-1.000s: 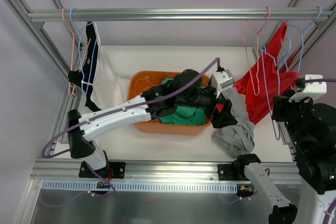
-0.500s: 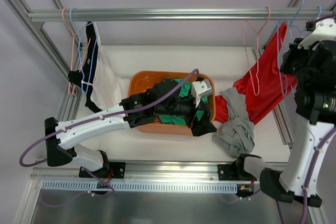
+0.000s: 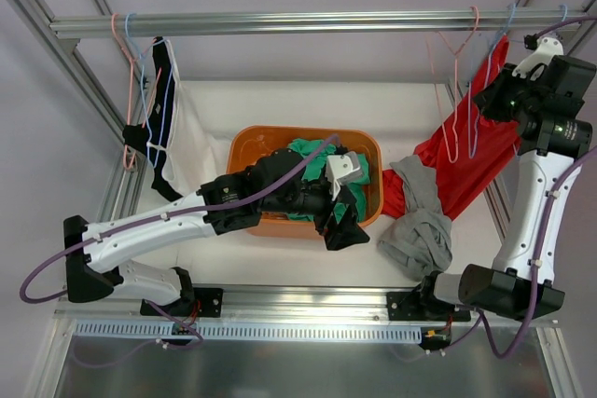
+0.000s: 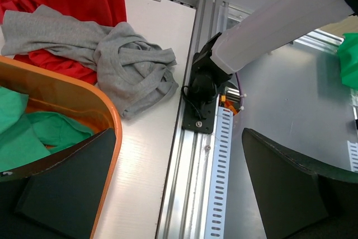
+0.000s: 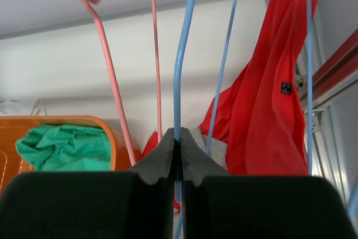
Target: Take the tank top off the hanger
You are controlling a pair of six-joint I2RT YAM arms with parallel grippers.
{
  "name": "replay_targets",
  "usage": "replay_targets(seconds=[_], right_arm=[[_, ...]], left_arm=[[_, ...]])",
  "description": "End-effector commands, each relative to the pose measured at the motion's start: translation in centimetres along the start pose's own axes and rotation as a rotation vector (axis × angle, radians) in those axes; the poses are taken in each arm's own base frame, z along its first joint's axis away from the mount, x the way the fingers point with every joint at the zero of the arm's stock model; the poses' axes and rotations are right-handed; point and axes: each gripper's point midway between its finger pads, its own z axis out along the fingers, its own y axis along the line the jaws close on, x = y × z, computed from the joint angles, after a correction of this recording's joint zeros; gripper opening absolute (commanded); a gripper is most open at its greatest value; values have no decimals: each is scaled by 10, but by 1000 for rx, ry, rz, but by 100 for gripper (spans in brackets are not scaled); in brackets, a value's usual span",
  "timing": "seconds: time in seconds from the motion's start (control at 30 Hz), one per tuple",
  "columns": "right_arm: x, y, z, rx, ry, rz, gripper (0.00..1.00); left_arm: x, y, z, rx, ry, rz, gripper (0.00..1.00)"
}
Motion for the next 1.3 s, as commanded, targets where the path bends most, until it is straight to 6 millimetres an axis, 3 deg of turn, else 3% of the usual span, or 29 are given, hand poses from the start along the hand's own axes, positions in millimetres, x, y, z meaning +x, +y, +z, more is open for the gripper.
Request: replay_targets(seconds=[0.0, 0.3, 0.37, 0.47, 0.53, 0.6, 0.63, 0.7, 0.73, 0.77, 0.83, 0.87, 0.93, 0.97, 1.03, 1.07, 1.13, 1.17, 1.27], right_arm=[[-16, 13, -19, -55, -103, -33, 0], [-10, 10, -20, -96, -83, 36, 2], [-10, 8, -24, -80, -89, 37, 21], [-10, 5, -36, -33, -107, 27, 43], [-13, 7, -47, -15, -128, 20, 66], [-13, 3, -57, 31, -134, 20, 78], [-15, 5, -68, 53, -154, 14, 99], [-12, -4, -87, 150, -171, 30, 99], [-12, -2, -107, 189, -217, 29, 99], [-10, -11, -122, 268, -251, 42, 100], [0, -10, -141, 311, -299, 65, 99], [0, 0, -169, 319, -386, 50, 100], [9, 9, -187, 307, -449, 55, 99], [18, 17, -202, 289, -505, 48, 100], [26, 26, -215, 260, -562, 64, 100], [30, 30, -216, 234, -579, 78, 99], [35, 42, -228, 181, -604, 66, 99], [37, 49, -229, 145, -597, 60, 100], [37, 68, -241, 53, -610, 37, 100]], left_arm=[[-11, -2, 7, 23, -22, 46, 99], [-11, 0, 24, 36, 0, 46, 99], [-10, 3, 30, 30, 7, 51, 99], [-10, 8, 45, 25, 21, 56, 99], [-20, 7, 52, 33, 9, 58, 99], [-15, 11, 67, 33, 30, 48, 99], [-25, 11, 71, 33, 13, 50, 99], [-19, 20, 90, 11, 36, 27, 99], [-28, 19, 95, 18, 21, 25, 99], [-15, 25, 112, 17, 56, 17, 99], [-15, 28, 126, 13, 59, 25, 99], [2, 35, 143, 5, 98, 24, 99], [13, 33, 157, 5, 126, 41, 99], [32, 41, 173, -12, 165, 51, 99], [36, 38, 186, -7, 177, 70, 99], [54, 42, 200, -6, 212, 66, 99], [58, 42, 211, 2, 223, 76, 99], [75, 50, 221, -10, 255, 69, 99], [101, 61, 238, -33, 309, 51, 99]])
